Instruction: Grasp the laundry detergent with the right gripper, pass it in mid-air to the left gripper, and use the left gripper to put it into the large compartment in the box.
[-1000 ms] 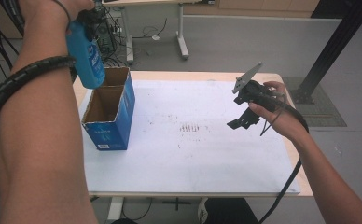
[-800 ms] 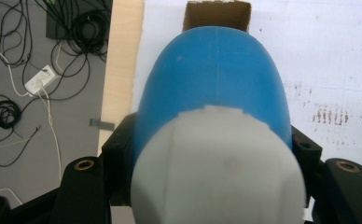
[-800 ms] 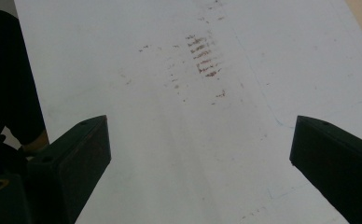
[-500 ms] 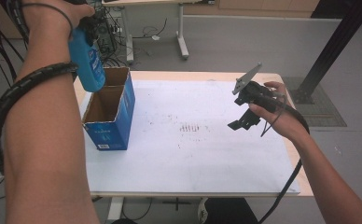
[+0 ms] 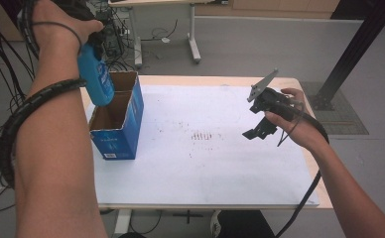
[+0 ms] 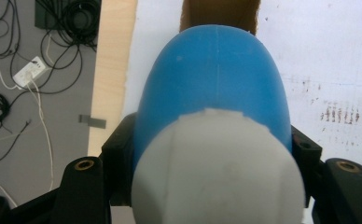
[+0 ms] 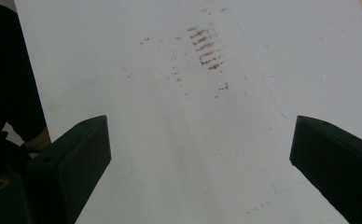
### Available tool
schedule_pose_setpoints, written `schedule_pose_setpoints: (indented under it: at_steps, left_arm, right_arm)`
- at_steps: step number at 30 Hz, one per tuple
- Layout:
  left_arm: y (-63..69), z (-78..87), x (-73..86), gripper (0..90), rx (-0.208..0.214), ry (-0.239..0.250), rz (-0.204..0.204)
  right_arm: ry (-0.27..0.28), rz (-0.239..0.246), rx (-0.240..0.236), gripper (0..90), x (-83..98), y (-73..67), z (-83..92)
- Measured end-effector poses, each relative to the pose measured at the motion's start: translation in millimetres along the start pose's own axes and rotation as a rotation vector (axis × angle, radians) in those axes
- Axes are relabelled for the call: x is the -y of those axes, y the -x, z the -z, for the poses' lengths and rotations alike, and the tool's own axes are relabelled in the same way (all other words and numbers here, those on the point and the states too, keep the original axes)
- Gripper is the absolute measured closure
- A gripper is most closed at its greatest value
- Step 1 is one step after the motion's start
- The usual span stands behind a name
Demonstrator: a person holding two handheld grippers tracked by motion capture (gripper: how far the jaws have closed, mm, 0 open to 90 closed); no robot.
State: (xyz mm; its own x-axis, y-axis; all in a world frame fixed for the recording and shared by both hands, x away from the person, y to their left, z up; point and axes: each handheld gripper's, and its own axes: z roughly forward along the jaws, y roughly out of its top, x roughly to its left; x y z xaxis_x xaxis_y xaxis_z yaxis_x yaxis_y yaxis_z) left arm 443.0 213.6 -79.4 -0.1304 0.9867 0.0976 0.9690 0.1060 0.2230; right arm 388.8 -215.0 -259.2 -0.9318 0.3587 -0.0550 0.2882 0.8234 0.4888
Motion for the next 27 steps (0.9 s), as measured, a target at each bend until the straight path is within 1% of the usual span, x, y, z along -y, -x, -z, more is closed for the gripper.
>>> schedule_pose_setpoints:
  at_steps: [2,6,12,17,27]
  left_arm:
    - [-0.4,-6.7,0.7,37.4,0.006,-0.01,0.0]
    - [-0.6,-17.4,1.9,37.4,0.009,-0.006,-0.009]
    - [0.2,-35.1,3.9,37.4,0.024,-0.016,-0.015]
    - [1.1,-46.4,5.2,37.4,0.023,-0.019,-0.025]
    - [0.8,-73.4,10.7,37.4,0.026,-0.043,-0.034]
  right_arm:
    - [0.0,0.0,-0.004,5.3,-0.3,-0.6,-0.8]
    - [0.004,0.001,-0.004,5.2,-0.9,-0.3,-0.8]
    - [0.004,0.001,-0.004,5.3,-2.5,-0.7,-0.1]
    - [-0.001,0.001,-0.007,5.3,-2.1,-0.6,-1.2]
    - [-0.011,0.004,-0.003,5.3,-3.2,-0.5,-3.8]
